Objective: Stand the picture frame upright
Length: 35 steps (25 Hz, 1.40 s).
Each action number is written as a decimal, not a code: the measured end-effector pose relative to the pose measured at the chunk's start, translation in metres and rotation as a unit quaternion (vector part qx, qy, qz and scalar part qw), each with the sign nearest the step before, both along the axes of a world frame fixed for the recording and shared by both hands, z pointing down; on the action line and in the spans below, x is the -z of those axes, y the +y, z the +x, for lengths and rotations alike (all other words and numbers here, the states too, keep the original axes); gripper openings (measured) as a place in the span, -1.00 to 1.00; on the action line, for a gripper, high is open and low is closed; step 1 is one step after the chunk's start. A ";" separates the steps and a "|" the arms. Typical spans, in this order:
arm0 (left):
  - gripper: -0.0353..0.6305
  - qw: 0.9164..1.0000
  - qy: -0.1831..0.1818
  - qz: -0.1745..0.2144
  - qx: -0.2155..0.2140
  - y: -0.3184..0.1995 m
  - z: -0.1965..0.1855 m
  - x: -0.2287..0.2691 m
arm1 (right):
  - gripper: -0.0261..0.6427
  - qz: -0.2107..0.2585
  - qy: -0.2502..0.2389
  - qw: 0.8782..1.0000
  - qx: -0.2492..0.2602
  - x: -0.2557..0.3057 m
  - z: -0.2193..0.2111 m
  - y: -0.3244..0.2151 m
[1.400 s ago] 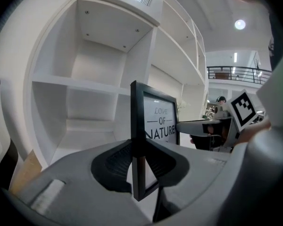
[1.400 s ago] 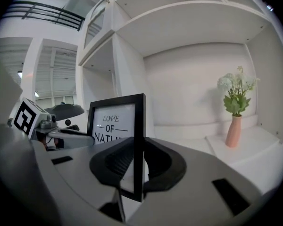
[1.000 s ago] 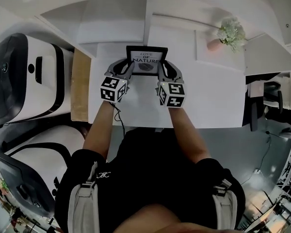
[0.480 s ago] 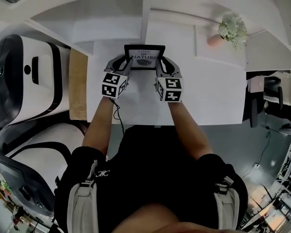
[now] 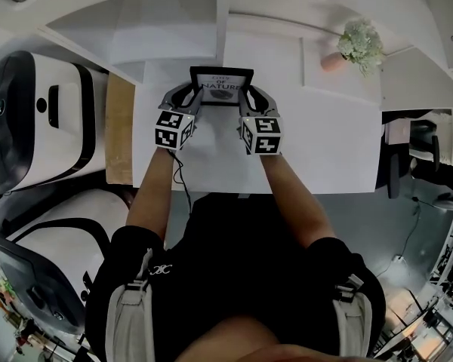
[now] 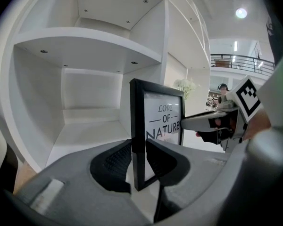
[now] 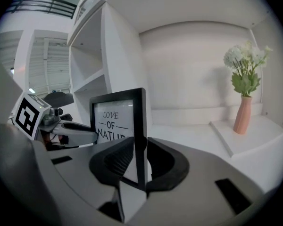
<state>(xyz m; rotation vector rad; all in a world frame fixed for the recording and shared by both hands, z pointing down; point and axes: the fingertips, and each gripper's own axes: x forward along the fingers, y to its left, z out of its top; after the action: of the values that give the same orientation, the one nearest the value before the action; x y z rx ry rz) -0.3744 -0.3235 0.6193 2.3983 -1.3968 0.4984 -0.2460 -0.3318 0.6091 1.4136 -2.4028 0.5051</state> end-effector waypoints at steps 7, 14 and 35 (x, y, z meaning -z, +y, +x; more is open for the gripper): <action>-0.40 0.999 -0.020 0.026 0.014 0.009 -0.005 0.022 | -0.46 0.022 -0.033 0.999 -0.019 0.018 0.010 0.006; -0.41 0.995 -0.004 0.083 0.062 0.034 -0.018 0.079 | -0.50 0.103 -0.041 0.994 -0.019 0.080 0.019 0.025; -0.84 0.982 -0.008 0.178 0.066 0.086 0.113 0.227 | -0.92 0.221 -0.061 0.968 -0.103 0.225 0.187 0.085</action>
<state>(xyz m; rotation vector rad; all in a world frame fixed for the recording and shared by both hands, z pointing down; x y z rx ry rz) -0.2610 -0.2376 0.3923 2.5493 -1.7659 0.2515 -0.0586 -0.2468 0.3844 1.8775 -2.5895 0.1011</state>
